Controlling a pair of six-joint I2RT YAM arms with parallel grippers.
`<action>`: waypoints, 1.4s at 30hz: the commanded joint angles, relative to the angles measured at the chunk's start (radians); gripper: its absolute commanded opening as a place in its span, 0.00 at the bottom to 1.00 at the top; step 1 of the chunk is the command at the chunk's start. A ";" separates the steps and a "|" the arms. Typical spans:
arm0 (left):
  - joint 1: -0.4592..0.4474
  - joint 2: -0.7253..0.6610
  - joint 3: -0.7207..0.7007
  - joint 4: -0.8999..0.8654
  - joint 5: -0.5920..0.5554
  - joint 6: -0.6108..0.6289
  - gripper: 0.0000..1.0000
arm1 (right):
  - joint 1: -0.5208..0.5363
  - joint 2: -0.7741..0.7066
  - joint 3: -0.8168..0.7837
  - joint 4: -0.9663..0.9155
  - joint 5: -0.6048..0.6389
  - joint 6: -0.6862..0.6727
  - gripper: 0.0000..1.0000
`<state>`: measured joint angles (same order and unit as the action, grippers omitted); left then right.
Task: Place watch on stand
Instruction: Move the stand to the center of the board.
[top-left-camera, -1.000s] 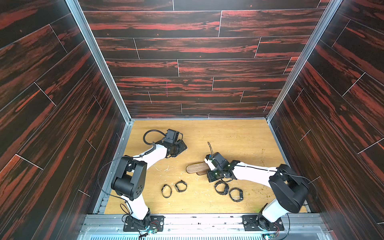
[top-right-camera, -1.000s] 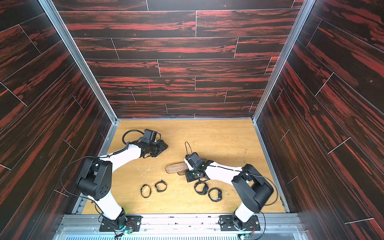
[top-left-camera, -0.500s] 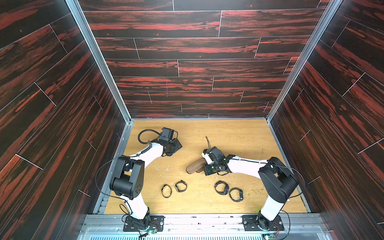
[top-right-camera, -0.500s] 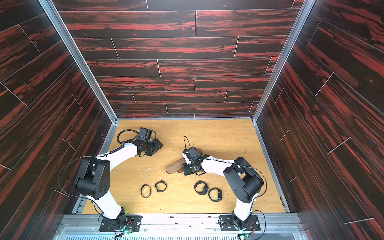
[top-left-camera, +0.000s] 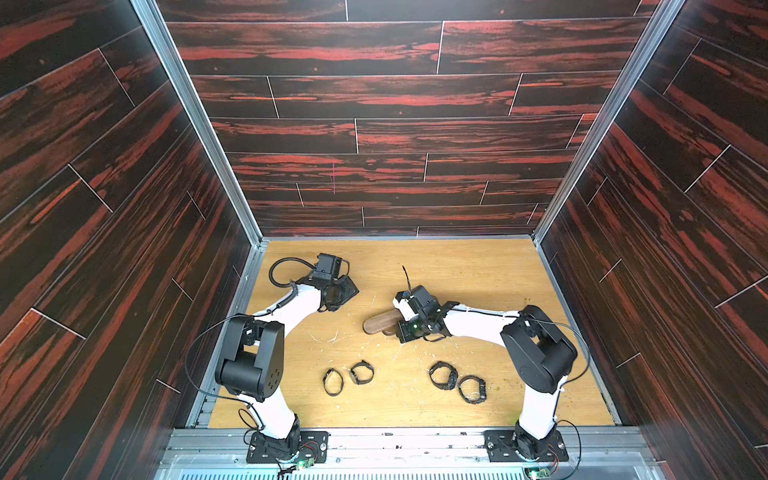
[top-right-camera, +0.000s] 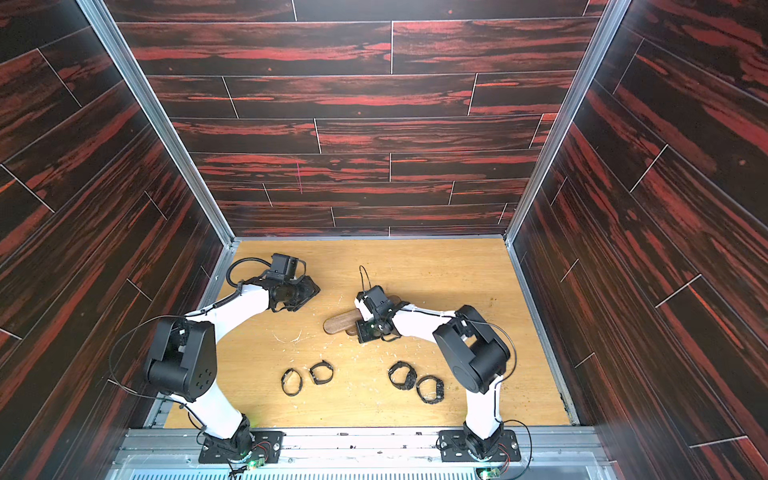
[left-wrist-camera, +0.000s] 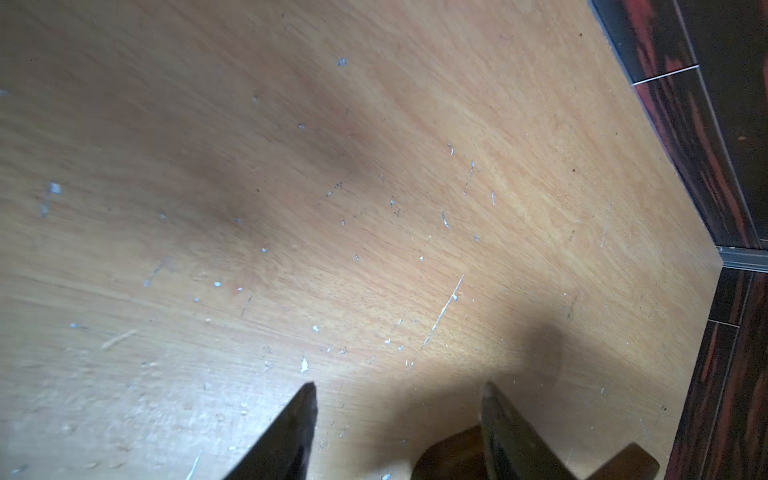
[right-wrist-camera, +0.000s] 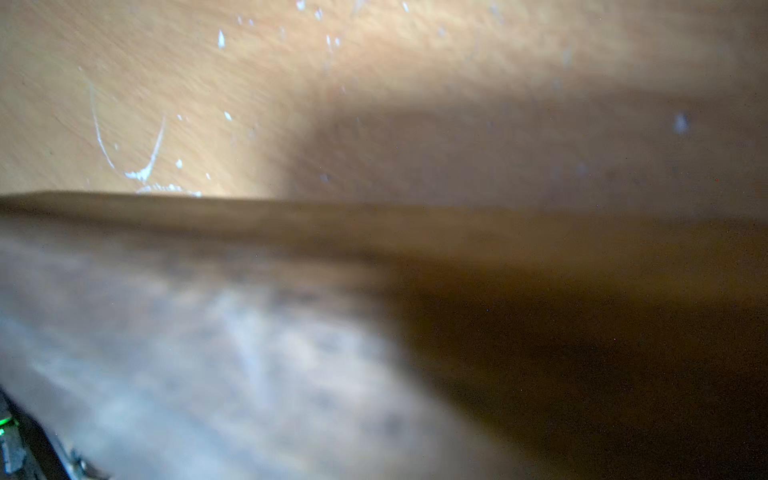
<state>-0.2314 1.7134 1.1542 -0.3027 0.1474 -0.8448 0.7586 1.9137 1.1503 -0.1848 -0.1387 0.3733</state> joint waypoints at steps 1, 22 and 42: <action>0.016 -0.067 0.024 -0.051 -0.031 0.030 0.65 | 0.011 0.037 0.047 -0.007 -0.029 -0.008 0.00; 0.056 -0.199 -0.020 -0.109 -0.078 0.074 0.67 | 0.085 0.158 0.305 -0.084 0.010 -0.026 0.00; 0.072 -0.330 -0.057 -0.176 -0.128 0.116 0.67 | 0.147 -0.117 0.166 -0.177 -0.056 -0.076 0.24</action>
<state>-0.1680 1.4380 1.1206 -0.4320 0.0540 -0.7475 0.8703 1.8378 1.3537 -0.3141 -0.1619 0.3138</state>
